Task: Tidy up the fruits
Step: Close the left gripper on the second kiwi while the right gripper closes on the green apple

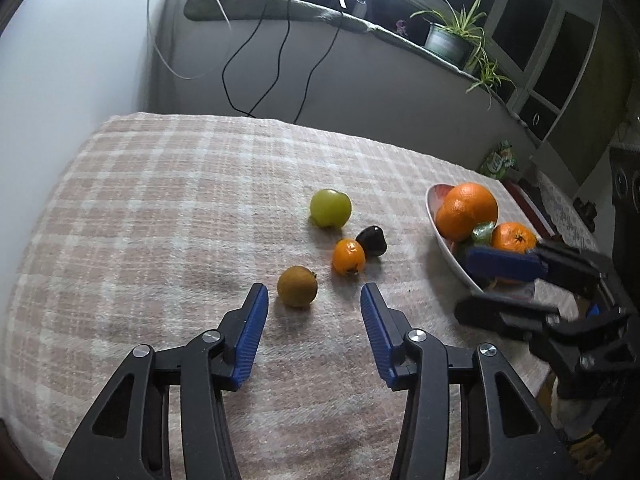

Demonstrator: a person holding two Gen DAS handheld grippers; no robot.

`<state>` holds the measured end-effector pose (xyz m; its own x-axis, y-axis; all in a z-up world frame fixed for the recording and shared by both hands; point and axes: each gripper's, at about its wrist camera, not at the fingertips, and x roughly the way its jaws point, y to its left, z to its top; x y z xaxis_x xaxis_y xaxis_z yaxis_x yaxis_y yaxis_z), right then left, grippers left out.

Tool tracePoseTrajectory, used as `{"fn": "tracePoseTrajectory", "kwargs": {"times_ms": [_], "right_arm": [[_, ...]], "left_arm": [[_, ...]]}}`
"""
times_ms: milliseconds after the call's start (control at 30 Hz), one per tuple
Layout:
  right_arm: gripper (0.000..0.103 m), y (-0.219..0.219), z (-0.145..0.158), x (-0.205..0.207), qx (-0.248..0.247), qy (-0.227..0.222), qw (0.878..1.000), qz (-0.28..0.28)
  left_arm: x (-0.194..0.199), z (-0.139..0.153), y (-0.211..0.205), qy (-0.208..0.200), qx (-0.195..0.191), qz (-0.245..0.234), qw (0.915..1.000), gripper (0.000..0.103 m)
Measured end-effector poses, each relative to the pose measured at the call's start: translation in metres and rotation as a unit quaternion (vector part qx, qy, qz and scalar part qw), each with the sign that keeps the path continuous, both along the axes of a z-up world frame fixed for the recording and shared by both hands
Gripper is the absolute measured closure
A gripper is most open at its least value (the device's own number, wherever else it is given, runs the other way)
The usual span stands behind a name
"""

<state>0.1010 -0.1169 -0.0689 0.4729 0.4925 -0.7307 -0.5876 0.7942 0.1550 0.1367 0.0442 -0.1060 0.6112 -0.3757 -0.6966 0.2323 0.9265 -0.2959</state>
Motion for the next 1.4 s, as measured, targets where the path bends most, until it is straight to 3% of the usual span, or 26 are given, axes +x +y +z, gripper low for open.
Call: {"fn": "tracePoseTrajectory", "kwargs": {"times_ms": [300,700,1067,1167,1400], "right_arm": [[0.056,0.018,0.004,0.043,-0.009,0.022,1.0,-0.006],[0.056,0.058,-0.014,0.093,-0.084,0.039,0.996,-0.008],[0.056,0.071,-0.036,0.108,-0.121,0.055,0.991,-0.009],[0.064,0.074,-0.04,0.108,-0.13,0.055,0.99,-0.006],[0.07,0.073,-0.044,0.11,-0.147,0.052,0.988,-0.01]], "left_arm": [[0.006,-0.004,-0.003,0.003,0.008,-0.001,1.0,0.058],[0.014,-0.01,-0.008,0.008,0.015,-0.006,0.9998,0.064],[0.023,-0.018,-0.006,0.019,0.017,-0.003,0.9997,0.068],[0.025,-0.019,-0.006,0.021,0.019,-0.004,0.9996,0.069],[0.028,-0.021,-0.006,0.024,0.022,-0.002,0.9995,0.078]]}}
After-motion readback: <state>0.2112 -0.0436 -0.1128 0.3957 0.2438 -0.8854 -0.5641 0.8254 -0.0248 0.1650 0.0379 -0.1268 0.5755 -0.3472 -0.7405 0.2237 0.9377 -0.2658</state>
